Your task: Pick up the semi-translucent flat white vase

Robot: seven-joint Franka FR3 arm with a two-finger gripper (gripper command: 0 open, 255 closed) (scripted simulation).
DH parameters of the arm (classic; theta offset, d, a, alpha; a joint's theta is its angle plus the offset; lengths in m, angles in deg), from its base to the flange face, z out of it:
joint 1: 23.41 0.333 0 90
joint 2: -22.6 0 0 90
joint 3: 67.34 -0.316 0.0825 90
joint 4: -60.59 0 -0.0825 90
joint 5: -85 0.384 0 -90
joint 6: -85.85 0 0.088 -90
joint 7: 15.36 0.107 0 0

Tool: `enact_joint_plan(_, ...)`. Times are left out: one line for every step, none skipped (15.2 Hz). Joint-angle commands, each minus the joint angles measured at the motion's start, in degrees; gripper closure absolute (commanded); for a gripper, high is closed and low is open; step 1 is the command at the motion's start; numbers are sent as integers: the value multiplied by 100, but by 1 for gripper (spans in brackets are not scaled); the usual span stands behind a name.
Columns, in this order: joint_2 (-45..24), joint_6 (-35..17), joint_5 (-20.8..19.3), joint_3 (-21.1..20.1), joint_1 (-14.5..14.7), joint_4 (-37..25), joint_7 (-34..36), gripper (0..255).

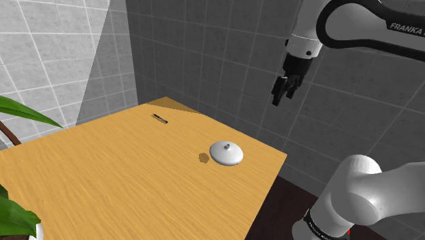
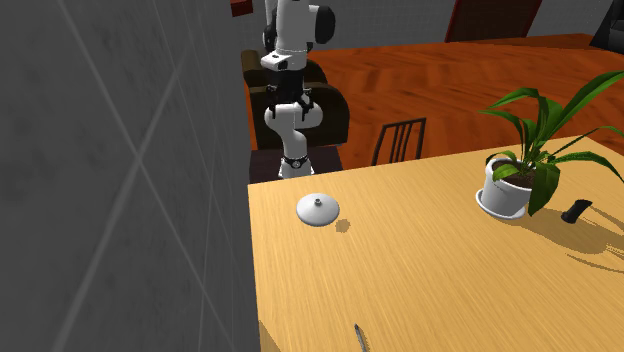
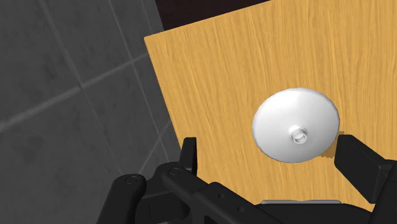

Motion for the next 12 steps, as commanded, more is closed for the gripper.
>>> enact_joint_plan(0, 0, 0, 0, 0, 0, 0, 0)
enact_joint_plan(-56, -173, 38, -35, 10, 130, 74, 0)
enact_joint_plan(-120, -348, 76, -70, 20, 253, 147, 0)
enact_joint_plan(-193, -524, 113, -105, 31, 369, 219, 0)
enact_joint_plan(-273, -702, 149, -140, 42, 478, 289, 0)
enact_joint_plan(-361, -881, 184, -177, 53, 580, 359, 0)
enact_joint_plan(-458, -1062, 218, -213, 65, 675, 429, 0)
enact_joint_plan(-563, -1244, 251, -249, 77, 763, 497, 0)
enact_joint_plan(-676, -1427, 284, -287, 89, 843, 565, 0)
enact_joint_plan(-797, -1611, 315, -324, 101, 916, 632, 0)
enact_joint_plan(-926, -1795, 344, -361, 112, 981, 699, 0)
enact_joint_plan(-1064, -1981, 373, -399, 124, 1038, 765, 0)
